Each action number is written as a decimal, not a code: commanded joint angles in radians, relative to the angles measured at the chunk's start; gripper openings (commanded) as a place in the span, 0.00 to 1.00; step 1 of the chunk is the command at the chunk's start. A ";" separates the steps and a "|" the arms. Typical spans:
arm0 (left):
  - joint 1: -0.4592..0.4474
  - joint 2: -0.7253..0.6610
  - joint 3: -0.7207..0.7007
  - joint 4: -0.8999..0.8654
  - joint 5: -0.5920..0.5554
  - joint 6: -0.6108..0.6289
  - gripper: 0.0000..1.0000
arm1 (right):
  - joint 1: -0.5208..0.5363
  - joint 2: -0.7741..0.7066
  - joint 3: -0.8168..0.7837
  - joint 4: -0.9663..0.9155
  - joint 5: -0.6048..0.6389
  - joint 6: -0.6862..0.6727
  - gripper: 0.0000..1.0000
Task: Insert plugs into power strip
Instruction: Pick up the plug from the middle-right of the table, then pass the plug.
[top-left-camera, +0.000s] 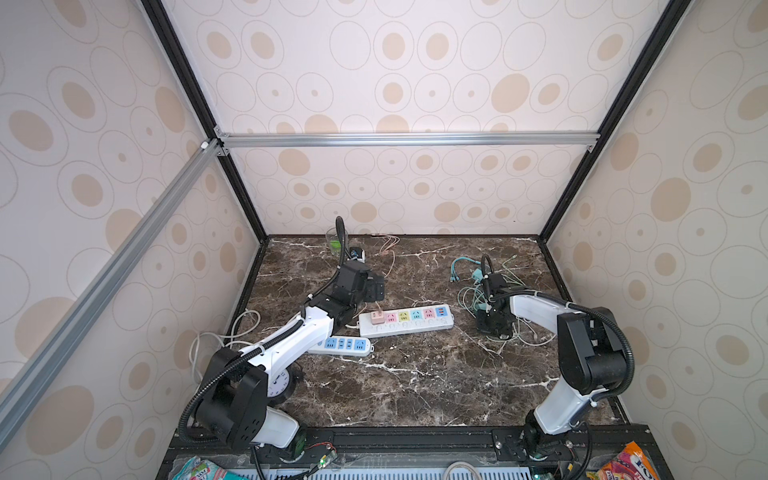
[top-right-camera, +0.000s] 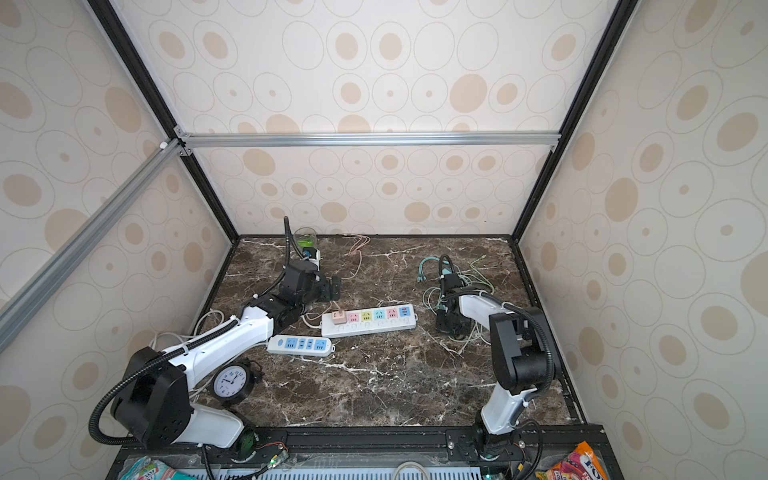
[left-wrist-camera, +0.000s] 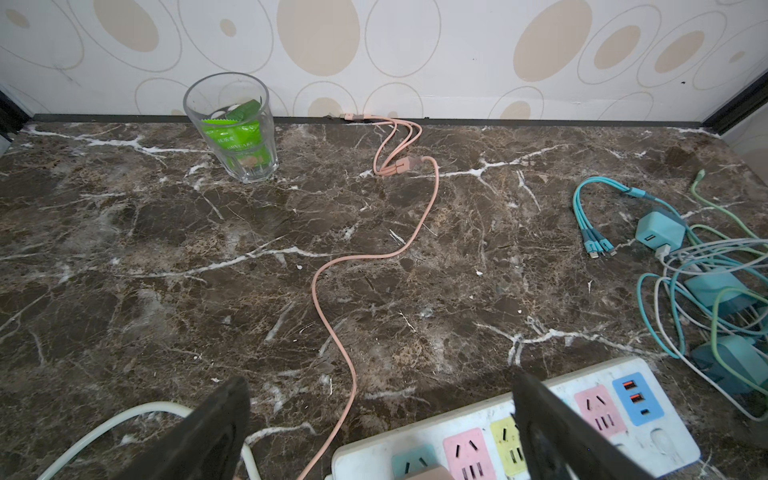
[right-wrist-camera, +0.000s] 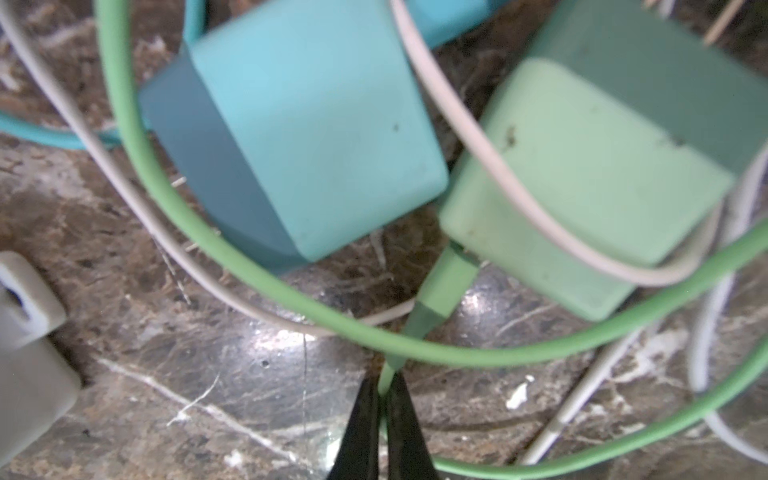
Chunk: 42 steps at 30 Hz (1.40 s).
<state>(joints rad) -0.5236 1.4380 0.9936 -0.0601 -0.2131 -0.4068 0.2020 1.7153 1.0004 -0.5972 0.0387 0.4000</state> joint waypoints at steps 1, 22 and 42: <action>-0.003 -0.016 0.005 0.016 -0.022 0.011 0.98 | 0.013 -0.033 -0.048 0.031 -0.010 -0.004 0.00; -0.044 -0.057 -0.062 0.227 0.411 0.301 0.98 | 0.073 -0.219 0.181 -0.055 -0.592 -0.446 0.00; -0.140 0.007 -0.210 0.518 0.677 1.032 0.95 | 0.201 -0.269 0.266 -0.173 -0.841 -1.085 0.00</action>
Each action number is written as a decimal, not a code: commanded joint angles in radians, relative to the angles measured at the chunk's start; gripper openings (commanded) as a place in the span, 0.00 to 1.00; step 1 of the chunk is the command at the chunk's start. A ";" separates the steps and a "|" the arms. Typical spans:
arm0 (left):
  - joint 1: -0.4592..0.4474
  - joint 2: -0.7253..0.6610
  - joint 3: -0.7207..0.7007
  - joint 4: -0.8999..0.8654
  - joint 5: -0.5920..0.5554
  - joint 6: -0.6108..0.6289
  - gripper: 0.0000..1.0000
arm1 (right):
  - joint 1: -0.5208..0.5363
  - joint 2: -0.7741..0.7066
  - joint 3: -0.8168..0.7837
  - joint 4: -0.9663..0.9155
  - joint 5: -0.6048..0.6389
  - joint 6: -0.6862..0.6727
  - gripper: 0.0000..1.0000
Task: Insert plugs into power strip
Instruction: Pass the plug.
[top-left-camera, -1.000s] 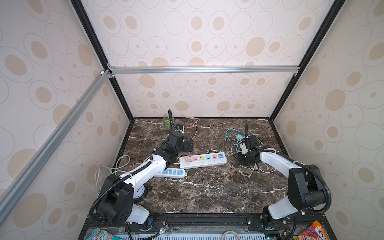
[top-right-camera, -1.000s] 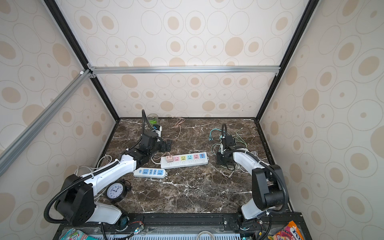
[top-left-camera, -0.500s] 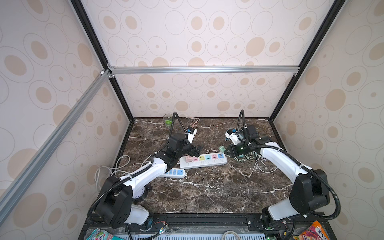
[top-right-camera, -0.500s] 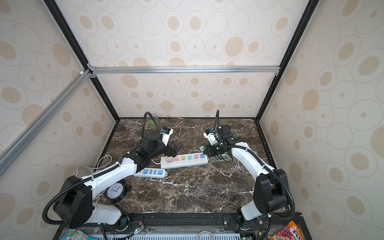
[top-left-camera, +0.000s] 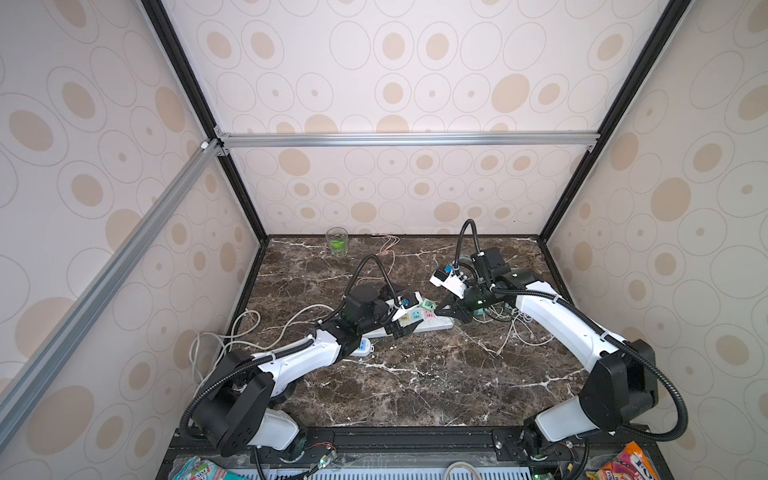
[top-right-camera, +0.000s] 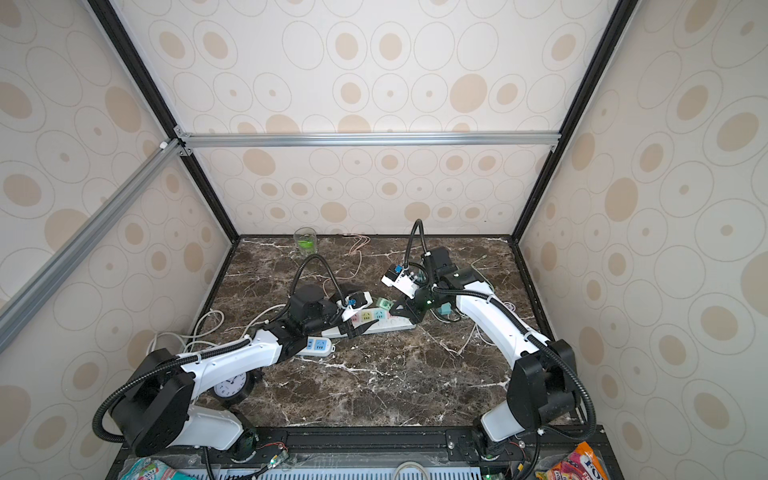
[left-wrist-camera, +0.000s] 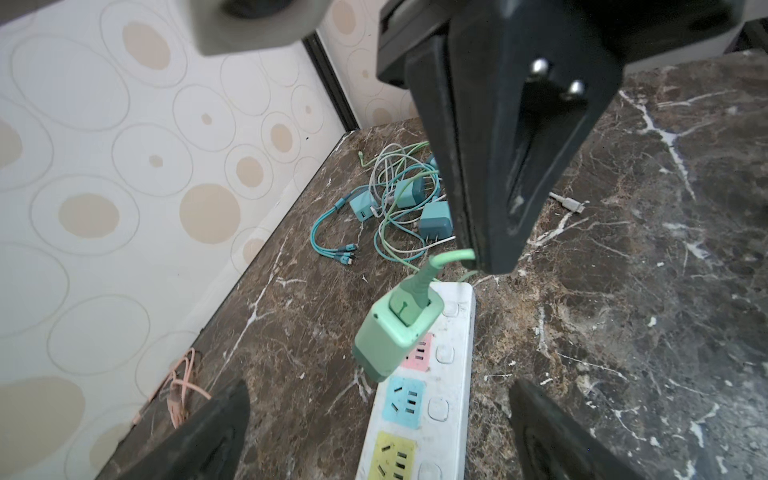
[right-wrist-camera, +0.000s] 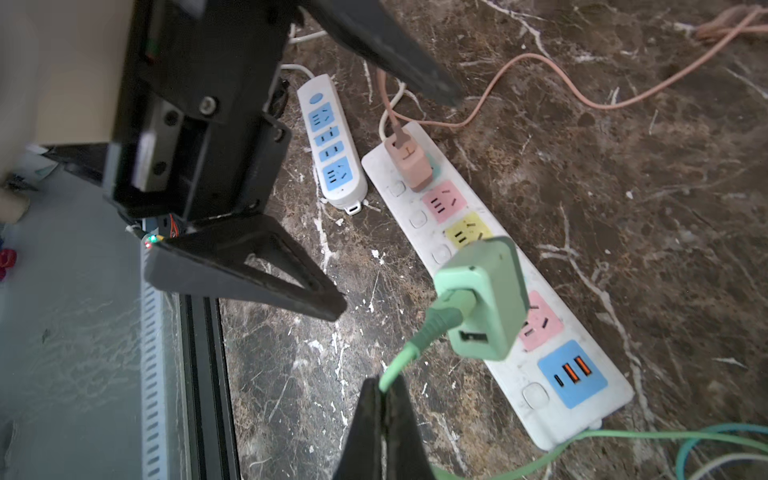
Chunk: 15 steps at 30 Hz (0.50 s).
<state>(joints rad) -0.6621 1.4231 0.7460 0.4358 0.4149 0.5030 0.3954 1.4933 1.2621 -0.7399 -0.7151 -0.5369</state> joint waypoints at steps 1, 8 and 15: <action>-0.002 0.026 0.044 0.016 0.080 0.122 0.94 | 0.010 -0.053 0.003 -0.030 -0.098 -0.162 0.00; -0.008 0.030 0.020 0.079 0.120 0.094 0.82 | 0.018 -0.048 0.015 -0.062 -0.190 -0.240 0.00; -0.008 0.030 -0.004 0.110 0.150 0.063 0.68 | 0.021 -0.054 0.020 -0.057 -0.234 -0.261 0.00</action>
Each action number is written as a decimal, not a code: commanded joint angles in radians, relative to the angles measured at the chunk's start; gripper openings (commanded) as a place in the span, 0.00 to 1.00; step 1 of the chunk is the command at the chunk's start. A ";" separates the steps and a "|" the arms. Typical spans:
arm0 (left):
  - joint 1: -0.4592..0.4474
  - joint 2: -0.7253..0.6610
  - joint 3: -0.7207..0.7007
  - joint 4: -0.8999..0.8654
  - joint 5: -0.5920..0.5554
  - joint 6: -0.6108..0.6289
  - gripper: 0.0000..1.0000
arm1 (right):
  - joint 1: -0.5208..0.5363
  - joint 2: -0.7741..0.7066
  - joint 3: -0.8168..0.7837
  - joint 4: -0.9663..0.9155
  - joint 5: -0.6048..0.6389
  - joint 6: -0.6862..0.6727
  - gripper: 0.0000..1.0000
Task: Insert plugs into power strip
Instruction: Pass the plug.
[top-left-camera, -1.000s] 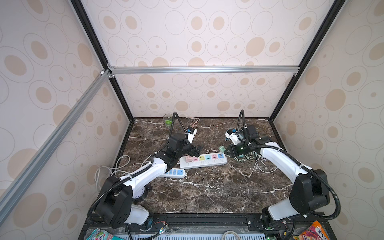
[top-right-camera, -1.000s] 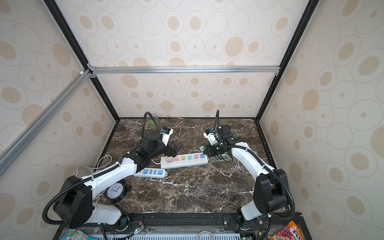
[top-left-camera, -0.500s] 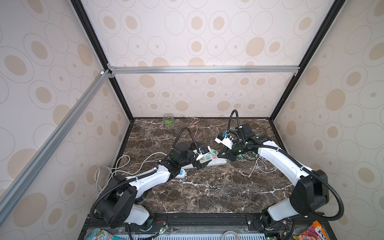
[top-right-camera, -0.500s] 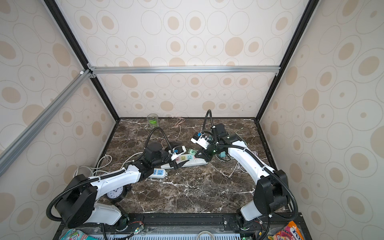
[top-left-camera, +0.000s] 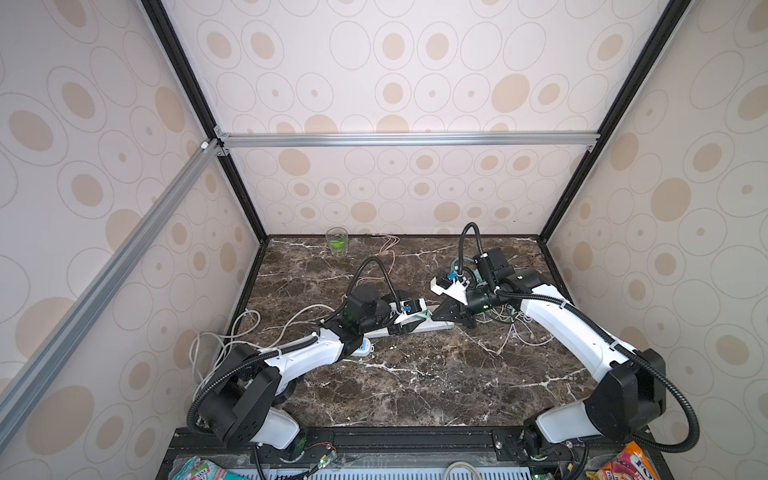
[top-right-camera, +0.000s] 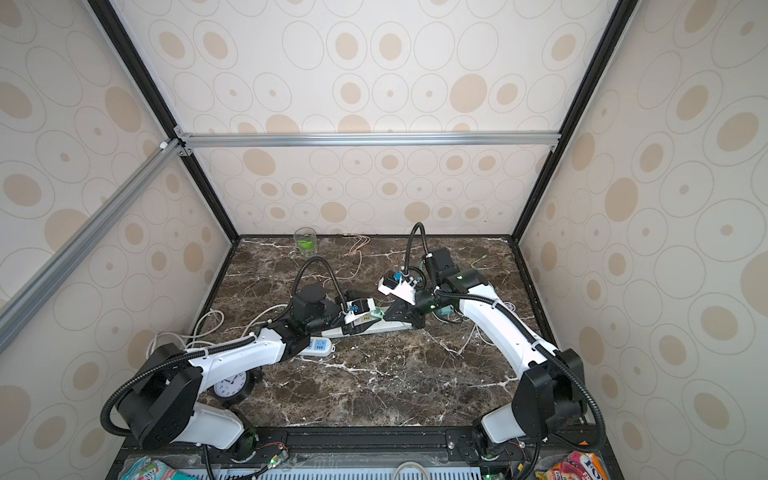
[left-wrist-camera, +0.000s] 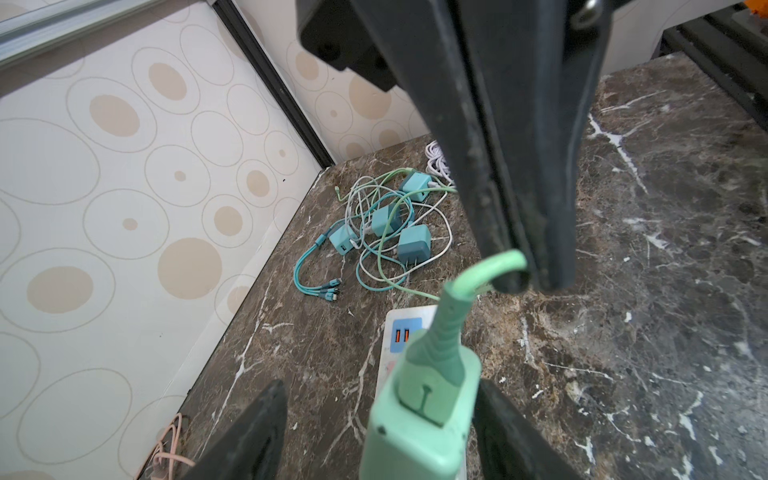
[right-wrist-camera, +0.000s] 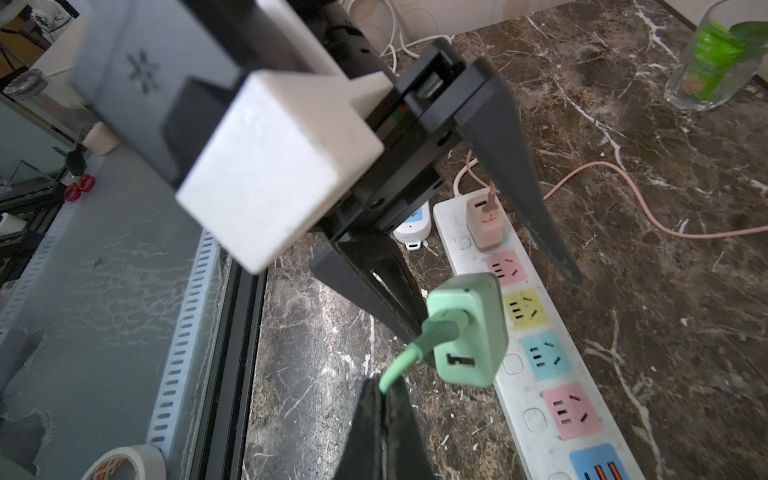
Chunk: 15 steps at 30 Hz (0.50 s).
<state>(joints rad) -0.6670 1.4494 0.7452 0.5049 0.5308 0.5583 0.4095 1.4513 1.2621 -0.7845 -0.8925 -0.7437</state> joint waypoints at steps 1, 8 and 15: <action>-0.003 -0.002 -0.014 0.049 0.042 0.004 0.69 | 0.008 -0.015 0.018 -0.009 -0.056 -0.055 0.00; -0.002 -0.027 -0.036 0.029 0.106 -0.026 0.58 | 0.006 -0.035 0.031 -0.029 -0.094 -0.075 0.00; 0.003 -0.046 -0.049 0.014 0.132 -0.035 0.58 | 0.008 -0.060 0.034 -0.015 -0.103 -0.075 0.00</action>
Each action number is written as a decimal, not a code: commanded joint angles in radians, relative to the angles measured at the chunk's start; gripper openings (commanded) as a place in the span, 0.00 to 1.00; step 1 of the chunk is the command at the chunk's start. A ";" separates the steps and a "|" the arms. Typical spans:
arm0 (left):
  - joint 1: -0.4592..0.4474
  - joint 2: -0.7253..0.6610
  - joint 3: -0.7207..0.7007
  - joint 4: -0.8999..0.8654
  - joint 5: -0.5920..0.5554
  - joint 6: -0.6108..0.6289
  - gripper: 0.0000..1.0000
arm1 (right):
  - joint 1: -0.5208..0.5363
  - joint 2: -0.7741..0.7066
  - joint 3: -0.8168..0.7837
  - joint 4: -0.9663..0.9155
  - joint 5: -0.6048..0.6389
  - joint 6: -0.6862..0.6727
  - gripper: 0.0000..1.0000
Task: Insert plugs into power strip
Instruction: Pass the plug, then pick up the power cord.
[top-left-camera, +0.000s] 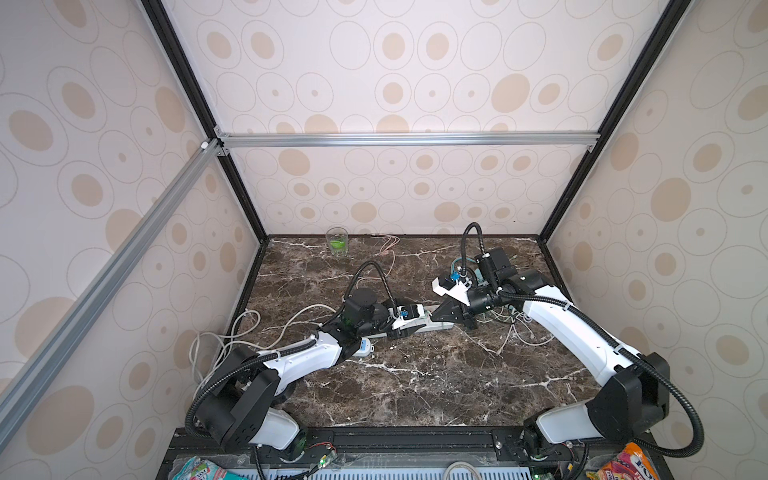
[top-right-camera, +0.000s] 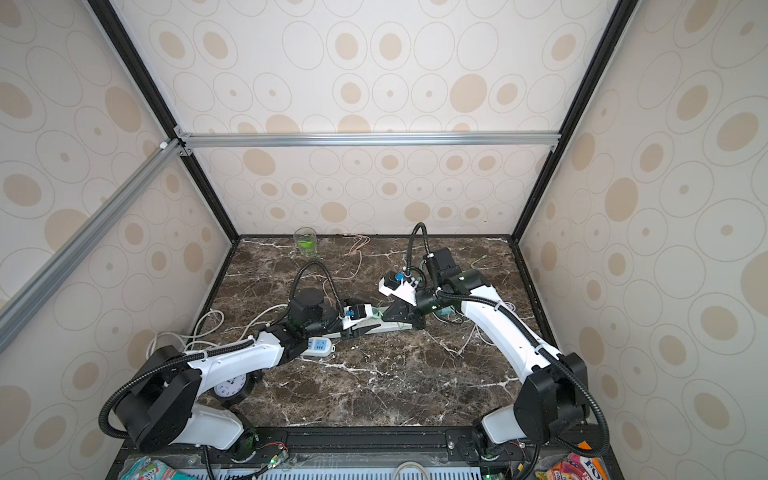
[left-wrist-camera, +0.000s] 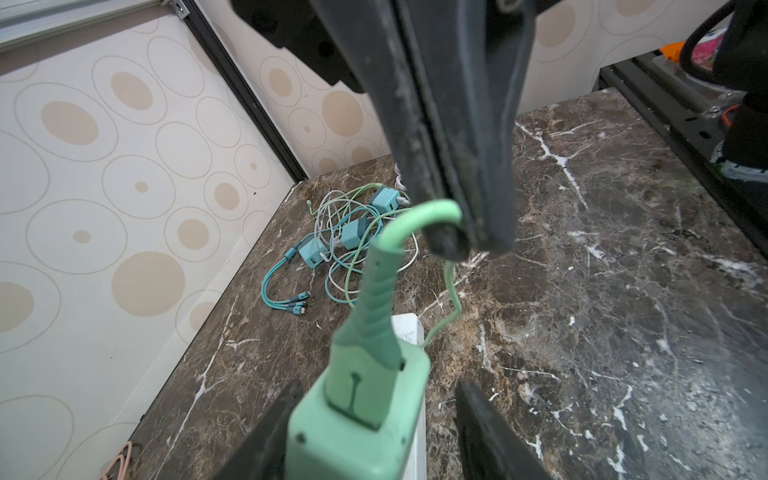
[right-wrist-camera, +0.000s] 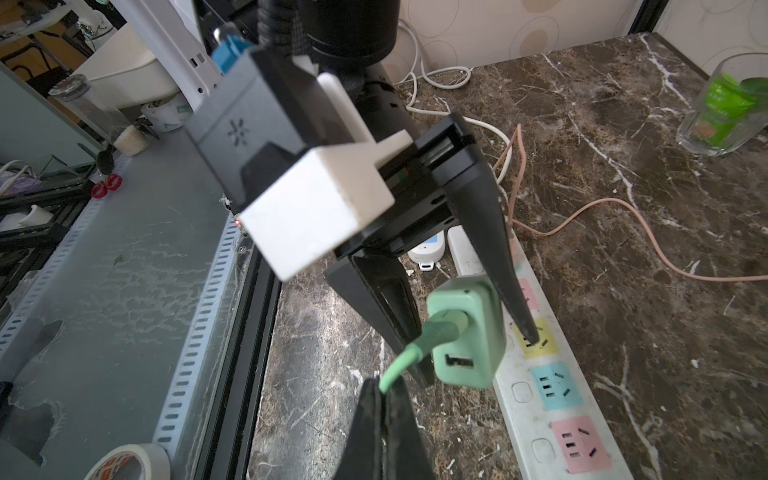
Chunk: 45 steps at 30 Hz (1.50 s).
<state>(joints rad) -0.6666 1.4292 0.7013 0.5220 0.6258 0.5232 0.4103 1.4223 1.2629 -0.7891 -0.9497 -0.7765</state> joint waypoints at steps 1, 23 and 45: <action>0.004 -0.026 -0.007 -0.003 0.041 -0.002 0.58 | 0.005 -0.035 0.033 -0.008 -0.046 -0.042 0.00; 0.021 -0.190 -0.077 0.250 -0.067 -0.199 0.00 | -0.099 -0.230 -0.316 0.633 0.436 0.693 0.99; 0.035 -0.302 0.035 0.270 -0.473 -0.477 0.00 | -0.398 -0.123 -0.430 0.568 0.735 1.713 0.98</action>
<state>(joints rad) -0.6392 1.1477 0.6800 0.8043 0.2211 0.0727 0.0181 1.3163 0.8062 -0.2306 -0.2092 0.8715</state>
